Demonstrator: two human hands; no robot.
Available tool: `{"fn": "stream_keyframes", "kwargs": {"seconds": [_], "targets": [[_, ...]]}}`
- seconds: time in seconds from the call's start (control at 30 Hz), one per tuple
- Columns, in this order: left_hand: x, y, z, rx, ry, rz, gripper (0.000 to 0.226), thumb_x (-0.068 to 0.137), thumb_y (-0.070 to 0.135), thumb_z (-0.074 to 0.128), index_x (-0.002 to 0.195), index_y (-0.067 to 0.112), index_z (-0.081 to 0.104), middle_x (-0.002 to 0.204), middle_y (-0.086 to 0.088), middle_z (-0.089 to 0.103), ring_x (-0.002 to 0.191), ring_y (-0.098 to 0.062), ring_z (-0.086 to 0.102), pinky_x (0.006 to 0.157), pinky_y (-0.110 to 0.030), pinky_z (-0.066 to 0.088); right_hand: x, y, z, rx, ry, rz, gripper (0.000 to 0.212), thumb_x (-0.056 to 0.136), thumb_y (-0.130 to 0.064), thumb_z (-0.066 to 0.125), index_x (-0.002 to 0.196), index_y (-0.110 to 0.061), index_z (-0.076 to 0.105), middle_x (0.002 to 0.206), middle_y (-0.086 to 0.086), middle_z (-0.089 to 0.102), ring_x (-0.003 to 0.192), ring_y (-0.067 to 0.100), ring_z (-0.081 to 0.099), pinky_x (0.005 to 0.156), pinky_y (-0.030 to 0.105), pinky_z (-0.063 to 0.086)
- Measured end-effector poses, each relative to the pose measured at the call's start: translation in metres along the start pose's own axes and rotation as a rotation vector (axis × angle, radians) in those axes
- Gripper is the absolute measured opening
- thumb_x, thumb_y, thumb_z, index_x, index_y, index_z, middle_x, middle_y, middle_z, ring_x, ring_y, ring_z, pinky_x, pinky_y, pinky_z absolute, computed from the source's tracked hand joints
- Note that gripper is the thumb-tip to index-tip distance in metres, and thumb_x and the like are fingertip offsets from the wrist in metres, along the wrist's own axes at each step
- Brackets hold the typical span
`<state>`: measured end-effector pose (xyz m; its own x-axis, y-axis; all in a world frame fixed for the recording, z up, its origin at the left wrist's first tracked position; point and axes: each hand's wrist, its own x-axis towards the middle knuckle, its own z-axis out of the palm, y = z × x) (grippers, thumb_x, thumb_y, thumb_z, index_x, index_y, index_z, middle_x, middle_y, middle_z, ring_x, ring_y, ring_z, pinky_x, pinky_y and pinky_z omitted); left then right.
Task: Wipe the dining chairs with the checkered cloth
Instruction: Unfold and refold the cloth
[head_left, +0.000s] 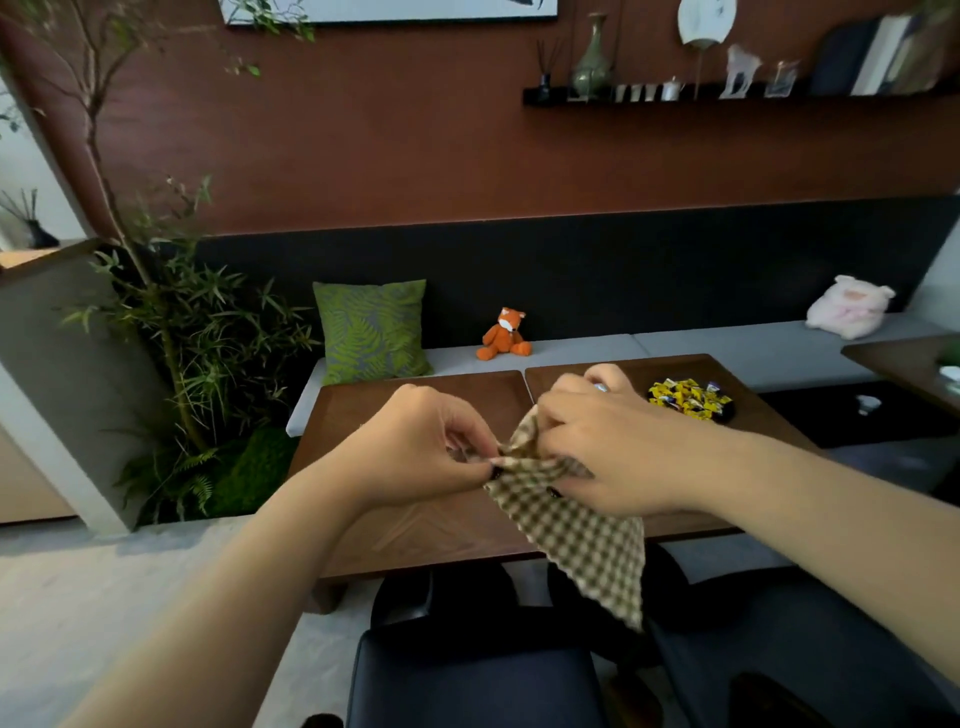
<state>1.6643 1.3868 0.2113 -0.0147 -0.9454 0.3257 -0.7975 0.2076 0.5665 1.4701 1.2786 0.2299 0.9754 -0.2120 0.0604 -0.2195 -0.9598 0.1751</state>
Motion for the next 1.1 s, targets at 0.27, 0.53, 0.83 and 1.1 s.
{"fn": "stream_keyframes", "kwargs": {"seconds": [0.27,0.53,0.83,1.1], "targets": [[-0.006,-0.002,-0.005,0.037,0.204,0.054,0.016,0.071,0.009,0.083,0.069,0.020,0.073,0.078,0.007,0.072,0.072,-0.002,0.067,0.068,-0.015,0.053,-0.001,-0.012,0.014,0.130,0.248,0.166,0.014,0.091,-0.025,0.055,0.099,-0.014,0.058,0.109,-0.001,0.036,0.103,0.013,0.041,0.070,0.028,0.049],[-0.012,0.002,-0.002,0.169,0.182,0.036,0.010,0.072,0.005,0.078,0.074,0.014,0.075,0.077,0.005,0.070,0.069,-0.001,0.065,0.067,-0.014,0.053,0.009,-0.028,0.019,-0.017,0.078,0.058,0.012,0.093,-0.020,0.049,0.099,-0.017,0.059,0.103,0.000,0.047,0.102,0.020,0.044,0.060,0.035,0.041],[-0.013,0.014,0.002,0.237,0.082,0.038,0.005,0.075,0.008,0.073,0.078,0.012,0.076,0.080,0.004,0.071,0.071,-0.002,0.066,0.071,-0.024,0.055,-0.002,-0.017,0.008,0.013,-0.041,0.058,0.009,0.085,-0.030,0.051,0.093,-0.025,0.049,0.082,-0.005,0.054,0.085,0.021,0.058,0.061,0.031,0.043],[-0.007,0.018,0.007,0.280,-0.008,0.029,0.006,0.078,0.010,0.071,0.080,0.013,0.077,0.084,0.005,0.072,0.076,-0.004,0.066,0.075,-0.025,0.055,-0.020,-0.008,0.002,0.000,-0.306,0.086,0.013,0.086,-0.022,0.050,0.096,-0.023,0.057,0.076,-0.006,0.051,0.074,0.017,0.052,0.057,0.029,0.040]]}}
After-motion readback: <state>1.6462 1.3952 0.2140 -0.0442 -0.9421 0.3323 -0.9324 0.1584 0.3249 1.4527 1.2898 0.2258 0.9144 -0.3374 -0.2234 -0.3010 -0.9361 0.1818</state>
